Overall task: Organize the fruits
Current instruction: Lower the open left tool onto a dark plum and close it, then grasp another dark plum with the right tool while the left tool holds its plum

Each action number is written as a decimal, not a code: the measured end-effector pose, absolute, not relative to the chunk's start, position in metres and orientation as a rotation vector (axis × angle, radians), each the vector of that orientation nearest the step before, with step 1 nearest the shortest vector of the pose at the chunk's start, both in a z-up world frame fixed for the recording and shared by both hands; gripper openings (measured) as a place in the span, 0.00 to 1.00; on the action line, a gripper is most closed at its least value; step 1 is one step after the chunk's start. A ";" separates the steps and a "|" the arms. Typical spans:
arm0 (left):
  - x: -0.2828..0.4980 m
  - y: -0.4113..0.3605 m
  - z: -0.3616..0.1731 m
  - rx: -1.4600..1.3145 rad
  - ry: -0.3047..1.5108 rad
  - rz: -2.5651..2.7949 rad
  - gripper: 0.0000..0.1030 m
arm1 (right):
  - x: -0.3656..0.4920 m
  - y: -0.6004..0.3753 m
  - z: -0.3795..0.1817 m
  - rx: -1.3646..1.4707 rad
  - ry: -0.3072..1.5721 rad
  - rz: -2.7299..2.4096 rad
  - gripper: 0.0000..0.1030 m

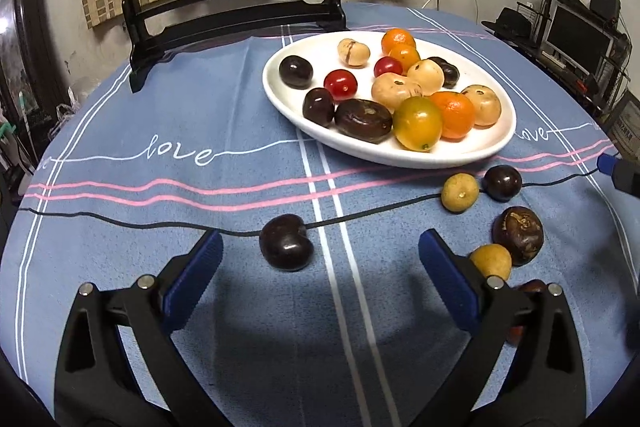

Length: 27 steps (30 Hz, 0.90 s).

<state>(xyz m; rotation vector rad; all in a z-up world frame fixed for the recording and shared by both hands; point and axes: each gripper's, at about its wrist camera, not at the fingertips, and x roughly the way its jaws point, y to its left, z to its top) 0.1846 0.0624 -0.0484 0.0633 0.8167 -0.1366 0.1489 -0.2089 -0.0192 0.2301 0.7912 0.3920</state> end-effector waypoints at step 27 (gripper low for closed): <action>0.194 0.079 -0.057 -0.012 0.855 -0.124 0.45 | 0.146 -0.201 -0.021 0.184 0.788 0.399 0.95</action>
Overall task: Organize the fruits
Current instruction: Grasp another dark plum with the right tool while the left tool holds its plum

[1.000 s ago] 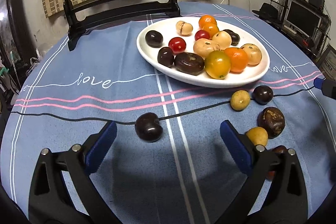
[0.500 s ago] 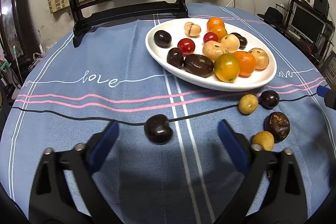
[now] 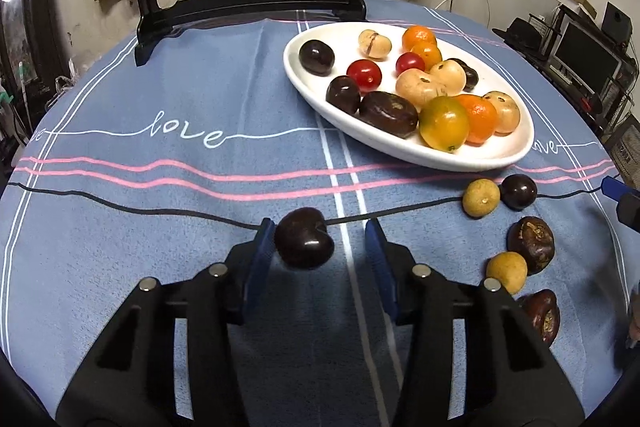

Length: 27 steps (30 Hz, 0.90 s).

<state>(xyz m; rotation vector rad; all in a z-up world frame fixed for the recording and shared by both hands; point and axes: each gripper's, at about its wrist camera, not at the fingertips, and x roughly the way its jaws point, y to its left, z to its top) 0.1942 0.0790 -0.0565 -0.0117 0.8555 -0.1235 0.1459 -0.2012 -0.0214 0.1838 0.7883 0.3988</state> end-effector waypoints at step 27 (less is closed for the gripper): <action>0.198 0.080 -0.062 0.000 0.887 -0.082 0.38 | 0.202 -0.138 -0.056 0.019 0.896 0.481 0.42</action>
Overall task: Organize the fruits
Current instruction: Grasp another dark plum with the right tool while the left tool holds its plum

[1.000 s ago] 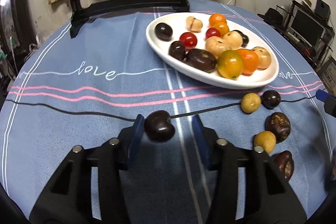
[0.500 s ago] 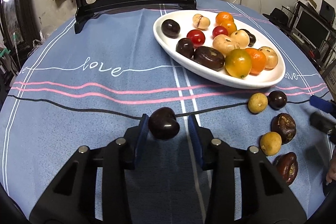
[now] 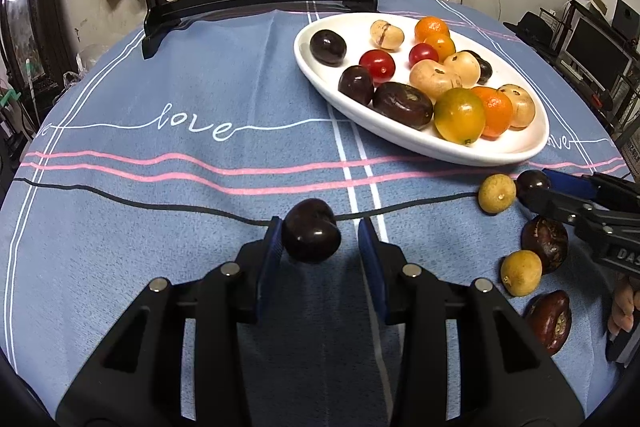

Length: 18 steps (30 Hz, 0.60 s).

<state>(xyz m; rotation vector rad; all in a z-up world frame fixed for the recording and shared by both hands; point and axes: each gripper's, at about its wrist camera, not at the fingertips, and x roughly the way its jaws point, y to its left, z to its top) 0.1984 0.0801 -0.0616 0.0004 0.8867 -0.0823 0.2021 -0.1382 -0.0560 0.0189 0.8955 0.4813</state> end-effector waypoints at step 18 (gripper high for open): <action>0.198 0.079 -0.062 0.004 0.887 -0.084 0.38 | 0.188 -0.157 -0.047 -0.020 0.835 0.439 0.30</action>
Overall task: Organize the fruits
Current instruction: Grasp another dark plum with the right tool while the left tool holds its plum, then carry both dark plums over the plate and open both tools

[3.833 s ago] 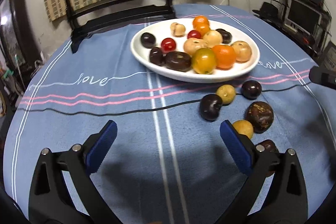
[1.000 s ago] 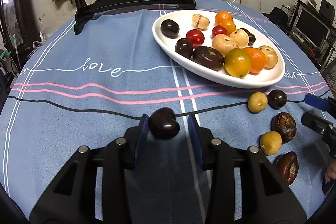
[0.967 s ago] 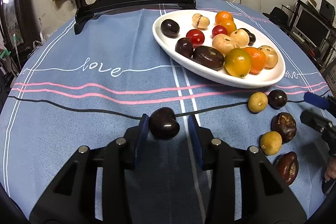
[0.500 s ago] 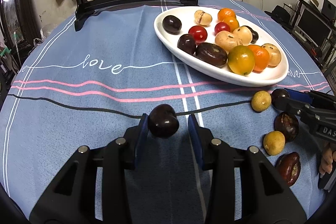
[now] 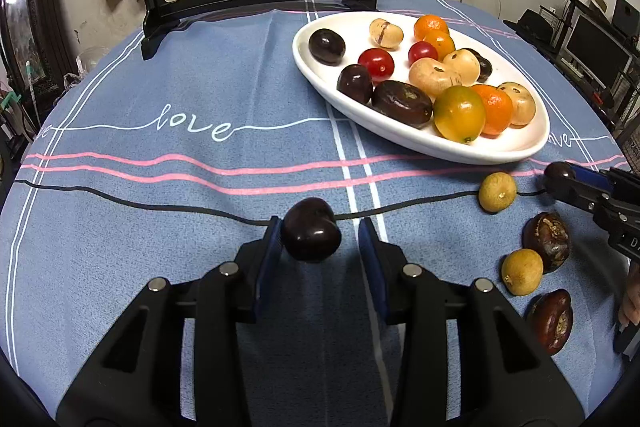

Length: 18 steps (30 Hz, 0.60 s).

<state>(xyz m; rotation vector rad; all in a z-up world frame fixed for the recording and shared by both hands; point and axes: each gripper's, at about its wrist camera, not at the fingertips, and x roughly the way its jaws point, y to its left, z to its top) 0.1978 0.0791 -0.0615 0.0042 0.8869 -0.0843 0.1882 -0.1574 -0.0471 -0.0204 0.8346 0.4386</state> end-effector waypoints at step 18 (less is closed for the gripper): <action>0.191 0.082 -0.054 -0.031 0.832 -0.110 0.29 | 0.176 -0.173 -0.045 0.042 0.818 0.425 0.30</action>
